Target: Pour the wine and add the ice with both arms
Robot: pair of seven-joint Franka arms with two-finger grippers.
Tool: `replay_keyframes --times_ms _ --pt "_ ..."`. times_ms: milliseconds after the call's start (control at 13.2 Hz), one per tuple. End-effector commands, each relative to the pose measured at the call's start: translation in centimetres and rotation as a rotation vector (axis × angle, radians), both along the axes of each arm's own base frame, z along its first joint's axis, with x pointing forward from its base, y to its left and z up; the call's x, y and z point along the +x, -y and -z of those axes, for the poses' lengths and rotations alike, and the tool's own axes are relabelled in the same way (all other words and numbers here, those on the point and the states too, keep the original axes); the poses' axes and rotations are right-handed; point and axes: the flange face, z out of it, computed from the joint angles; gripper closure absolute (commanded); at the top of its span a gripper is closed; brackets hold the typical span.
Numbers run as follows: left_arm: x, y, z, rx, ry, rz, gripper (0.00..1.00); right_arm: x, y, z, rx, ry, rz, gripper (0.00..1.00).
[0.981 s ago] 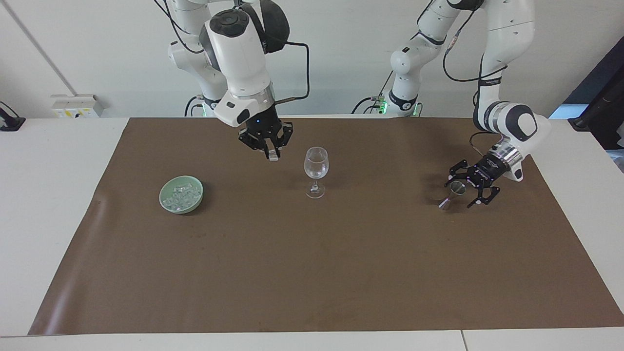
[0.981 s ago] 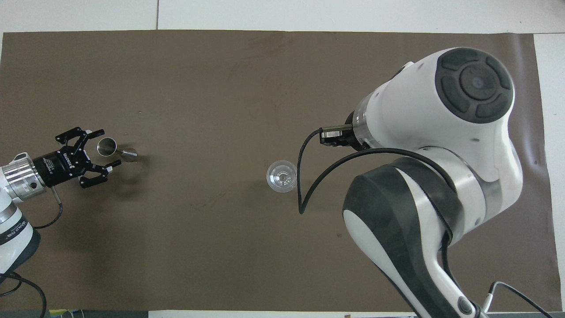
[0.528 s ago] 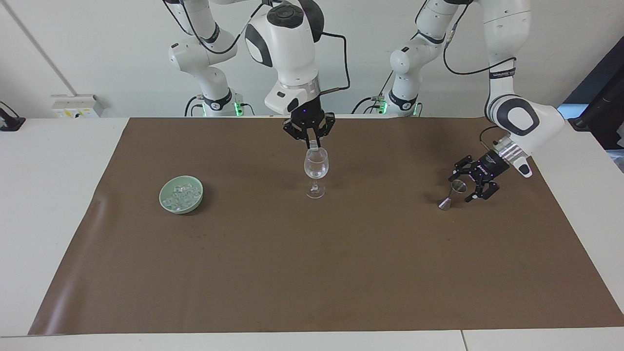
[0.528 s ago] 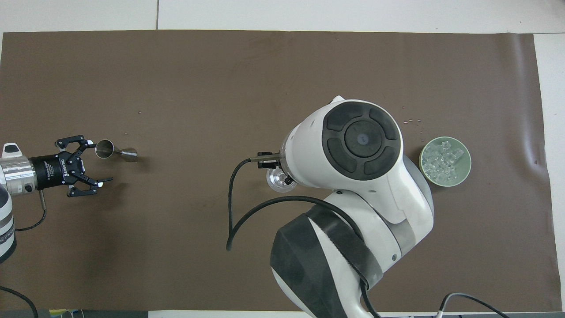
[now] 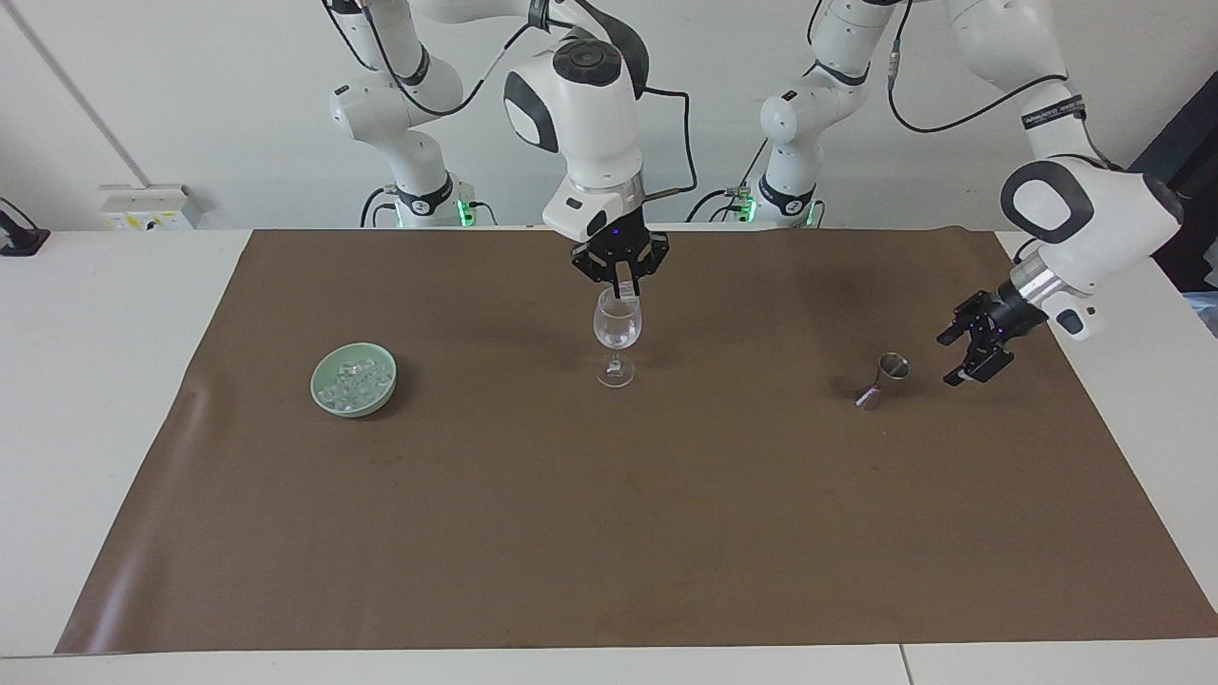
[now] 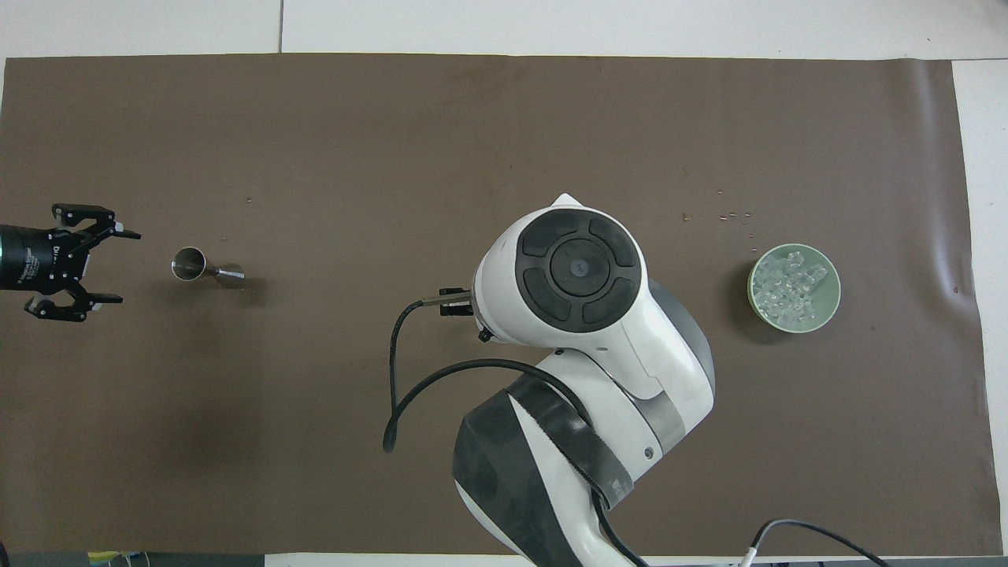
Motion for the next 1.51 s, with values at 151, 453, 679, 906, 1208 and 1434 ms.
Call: replay_keyframes --times_ms 151,453,679,906,1208,1434 --pt "2.8 5.3 -6.1 0.154 0.083 0.227 0.0 -0.9 0.4 0.6 -0.02 0.004 0.019 0.91" --pt "1.2 11.4 -10.6 0.245 0.154 0.573 0.0 -1.1 0.6 0.9 -0.031 -0.01 0.019 0.78" --pt "-0.9 13.8 -12.5 0.25 0.152 0.87 0.0 -1.2 0.6 0.8 -0.034 -0.013 0.02 0.73" --pt "-2.7 17.5 -13.6 0.283 0.128 1.015 0.0 -1.2 0.6 0.7 -0.036 -0.016 0.02 0.67" --pt "-3.4 18.2 -15.3 0.287 0.138 1.065 0.0 -1.1 0.7 0.6 -0.037 -0.018 0.019 0.65" --pt "-2.8 18.0 -18.0 0.268 0.128 1.103 0.0 0.3 2.3 -1.0 -0.064 -0.017 0.039 0.65"
